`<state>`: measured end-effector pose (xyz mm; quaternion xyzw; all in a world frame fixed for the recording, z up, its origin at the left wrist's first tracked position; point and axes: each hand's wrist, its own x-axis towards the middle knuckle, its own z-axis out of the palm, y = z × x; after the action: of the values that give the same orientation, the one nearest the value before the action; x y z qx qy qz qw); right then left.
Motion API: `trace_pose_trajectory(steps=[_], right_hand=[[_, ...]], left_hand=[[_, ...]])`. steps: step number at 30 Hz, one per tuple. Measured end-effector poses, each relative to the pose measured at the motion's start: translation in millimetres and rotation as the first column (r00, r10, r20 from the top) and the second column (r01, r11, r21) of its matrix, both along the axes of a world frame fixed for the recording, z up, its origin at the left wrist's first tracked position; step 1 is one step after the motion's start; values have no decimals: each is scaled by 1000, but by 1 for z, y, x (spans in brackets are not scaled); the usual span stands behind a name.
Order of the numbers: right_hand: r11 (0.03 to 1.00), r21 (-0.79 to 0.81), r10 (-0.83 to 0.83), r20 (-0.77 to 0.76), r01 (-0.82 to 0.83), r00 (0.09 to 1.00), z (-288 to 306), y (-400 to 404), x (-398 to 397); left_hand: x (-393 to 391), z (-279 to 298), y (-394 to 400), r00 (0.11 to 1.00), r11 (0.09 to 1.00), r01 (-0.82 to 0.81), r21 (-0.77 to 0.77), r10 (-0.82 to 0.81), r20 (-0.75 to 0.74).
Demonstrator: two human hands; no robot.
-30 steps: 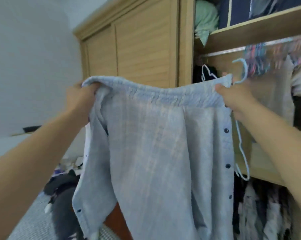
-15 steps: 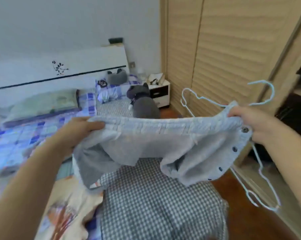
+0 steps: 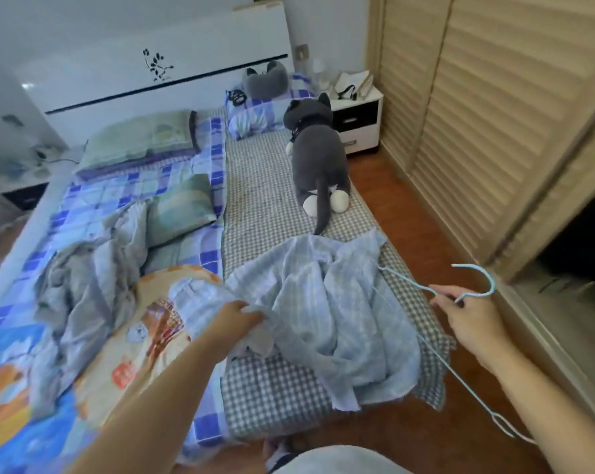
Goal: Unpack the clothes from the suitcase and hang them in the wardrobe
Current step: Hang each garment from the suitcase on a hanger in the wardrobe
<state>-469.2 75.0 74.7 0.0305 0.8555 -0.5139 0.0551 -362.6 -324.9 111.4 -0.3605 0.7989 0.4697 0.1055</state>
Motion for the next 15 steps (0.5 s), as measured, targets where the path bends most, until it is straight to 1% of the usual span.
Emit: trace_pose_trajectory(steps=[1,2,3,4,5,7,8,10,12,13,14,15], right_hand=[[997,-74,37,-23,-38,999,15,-4,1],[982,-167,87,-14,-88,996,30,-7,4],[959,-244,152,24,-141,988,45,-11,8],[937,-286,228,69,-200,971,58,-14,13],[920,-281,311,96,-274,946,68,-18,18],[900,-160,423,97,-405,901,81,-32,30],[904,-90,426,92,-419,900,83,-43,35],[938,-39,347,57,-346,936,83,-69,43],[979,-88,180,-24,-182,983,79,-93,45],[983,-125,128,-51,-133,991,77,-102,44],[981,-142,123,-76,-133,989,77,-109,42],[975,-131,166,-99,-179,981,79,-116,39]], left_hand=[[-11,10,0,999,999,5,-40,-7,-41],[-22,18,-2,996,996,-3,-95,-5,-87],[-34,26,-5,992,988,-15,-155,-5,-129],[-44,34,-10,987,977,-24,-211,-11,-163],[-53,42,-14,981,966,-27,-256,-24,-193],[-65,60,-18,965,947,-22,-320,-64,-255],[-68,69,-17,953,939,-13,-345,-93,-289],[-69,92,-5,921,930,20,-368,-160,-356],[-70,115,7,891,932,55,-358,-208,-404],[-70,126,11,875,933,64,-353,-223,-430],[-69,137,15,856,935,69,-349,-235,-461],[-69,149,18,836,934,76,-348,-250,-489]])
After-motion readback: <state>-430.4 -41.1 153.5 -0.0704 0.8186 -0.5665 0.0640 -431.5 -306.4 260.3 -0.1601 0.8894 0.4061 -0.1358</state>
